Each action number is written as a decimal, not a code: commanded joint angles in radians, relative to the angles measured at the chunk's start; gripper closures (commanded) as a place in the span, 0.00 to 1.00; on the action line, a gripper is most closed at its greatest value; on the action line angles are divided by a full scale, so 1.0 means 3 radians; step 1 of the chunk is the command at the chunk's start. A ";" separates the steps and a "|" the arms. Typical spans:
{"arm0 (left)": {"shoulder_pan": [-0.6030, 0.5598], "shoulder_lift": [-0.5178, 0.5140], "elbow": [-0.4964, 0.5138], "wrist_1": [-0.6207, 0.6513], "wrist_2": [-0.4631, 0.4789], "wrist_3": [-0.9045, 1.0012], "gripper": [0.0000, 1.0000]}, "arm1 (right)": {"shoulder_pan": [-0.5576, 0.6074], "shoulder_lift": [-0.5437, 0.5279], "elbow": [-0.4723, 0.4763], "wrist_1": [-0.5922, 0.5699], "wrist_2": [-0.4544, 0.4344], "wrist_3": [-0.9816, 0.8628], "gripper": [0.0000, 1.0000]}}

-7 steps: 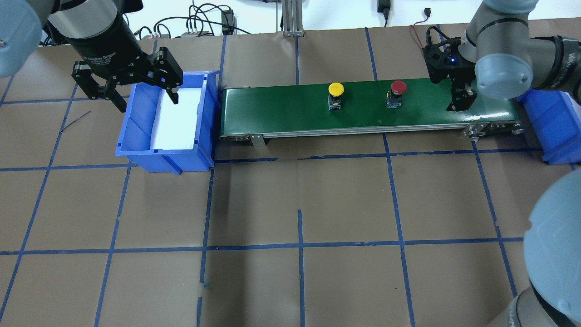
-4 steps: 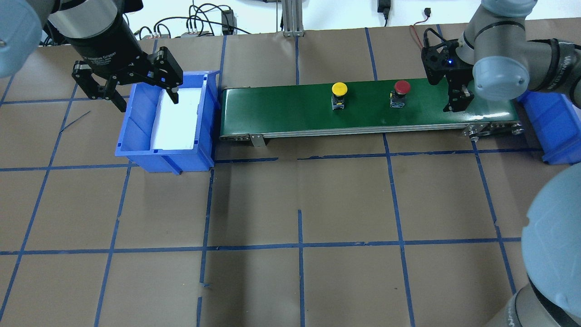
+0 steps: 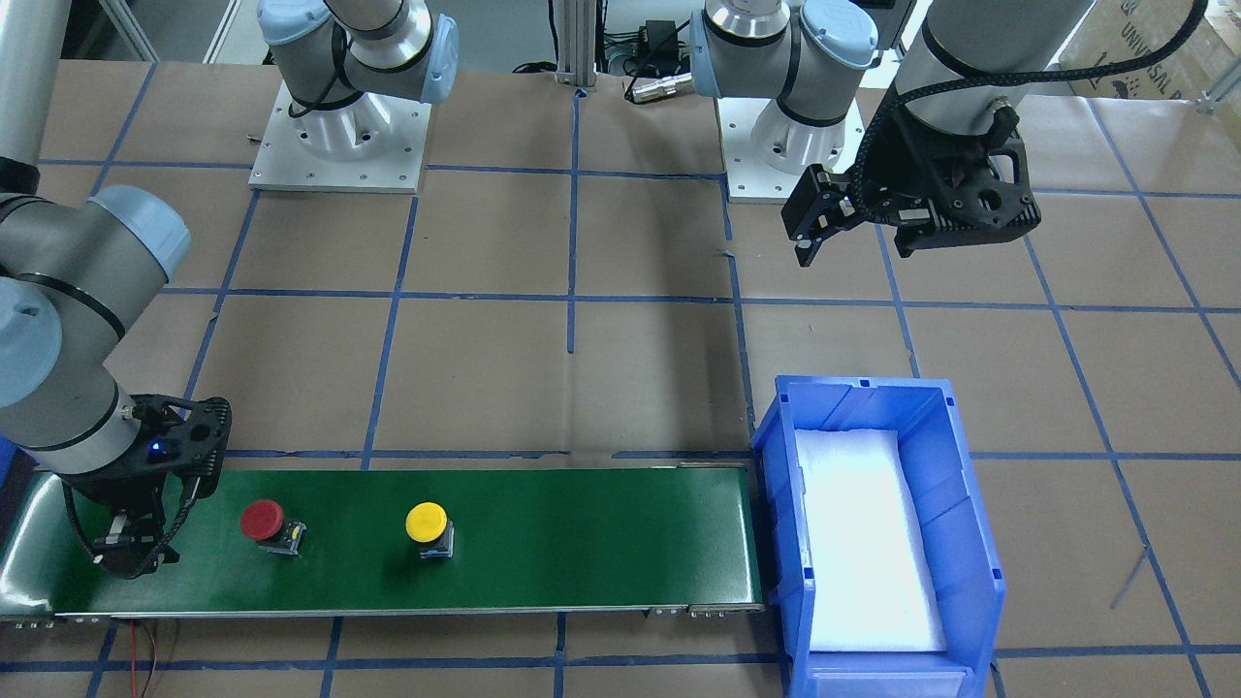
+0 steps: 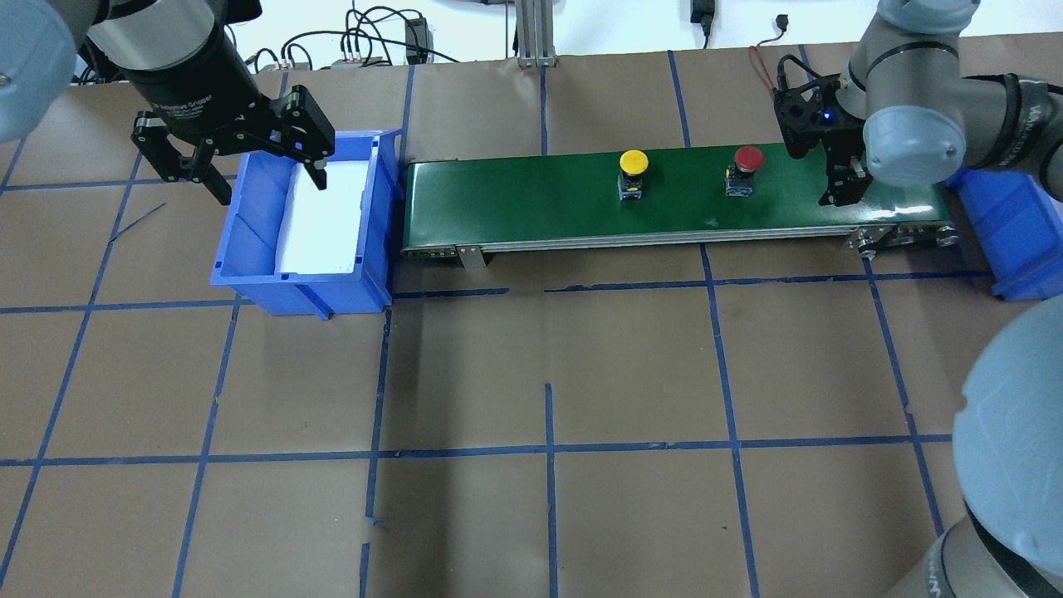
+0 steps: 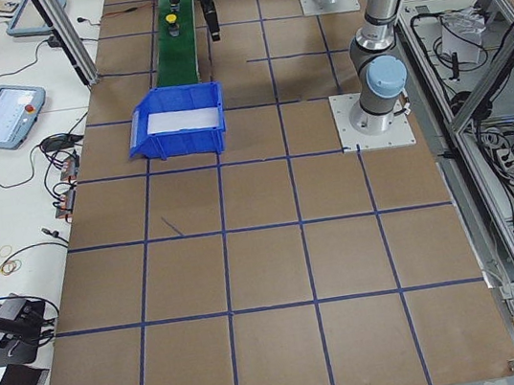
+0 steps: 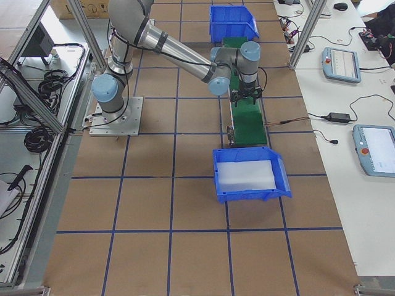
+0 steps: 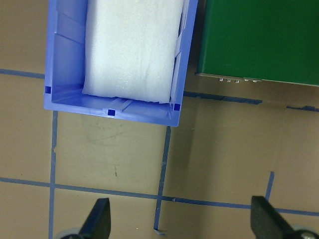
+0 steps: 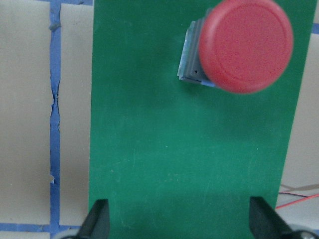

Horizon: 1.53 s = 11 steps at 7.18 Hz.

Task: Transport two buttons from left to right
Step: 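Hold the right gripper above the belt end as the red button arrives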

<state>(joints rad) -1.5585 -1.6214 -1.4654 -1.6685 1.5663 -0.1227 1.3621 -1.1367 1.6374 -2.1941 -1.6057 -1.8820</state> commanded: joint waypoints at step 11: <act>0.0000 0.0000 0.0007 -0.0001 -0.0005 0.0000 0.01 | -0.0010 0.0199 -0.0243 0.0140 0.0264 0.0250 0.02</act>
<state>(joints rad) -1.5580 -1.6215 -1.4640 -1.6690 1.5642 -0.1227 1.3602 -1.0845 1.5693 -2.1531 -1.5364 -1.8057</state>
